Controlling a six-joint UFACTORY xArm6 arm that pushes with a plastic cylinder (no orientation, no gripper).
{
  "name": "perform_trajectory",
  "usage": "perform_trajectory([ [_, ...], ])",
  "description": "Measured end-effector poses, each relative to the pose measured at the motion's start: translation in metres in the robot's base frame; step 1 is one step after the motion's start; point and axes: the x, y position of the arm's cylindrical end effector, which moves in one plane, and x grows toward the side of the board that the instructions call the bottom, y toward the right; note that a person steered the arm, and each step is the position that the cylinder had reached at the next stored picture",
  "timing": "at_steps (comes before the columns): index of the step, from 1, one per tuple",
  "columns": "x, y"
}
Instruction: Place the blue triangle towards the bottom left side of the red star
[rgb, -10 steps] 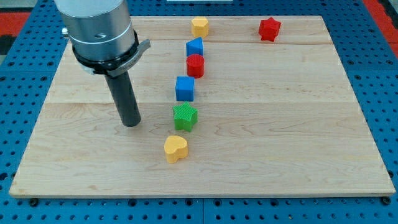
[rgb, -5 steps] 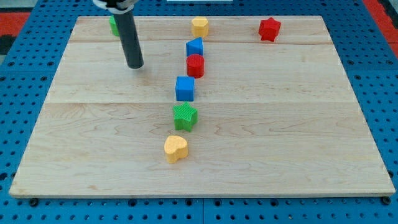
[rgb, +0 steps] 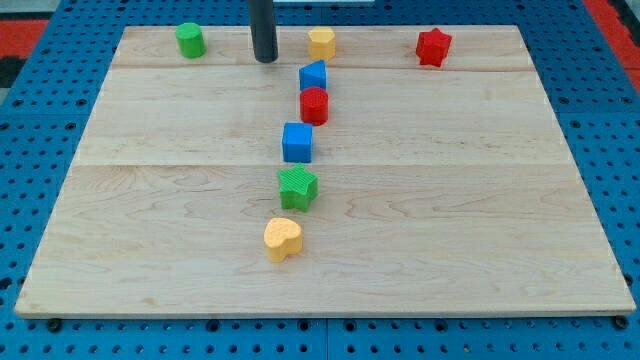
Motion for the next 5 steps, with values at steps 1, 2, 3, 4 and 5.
perform_trajectory([
  [1,-0.022,-0.003],
  [2,-0.021,-0.002],
  [3,-0.005,0.004],
  [4,0.02,0.028],
  [5,0.033,0.053],
])
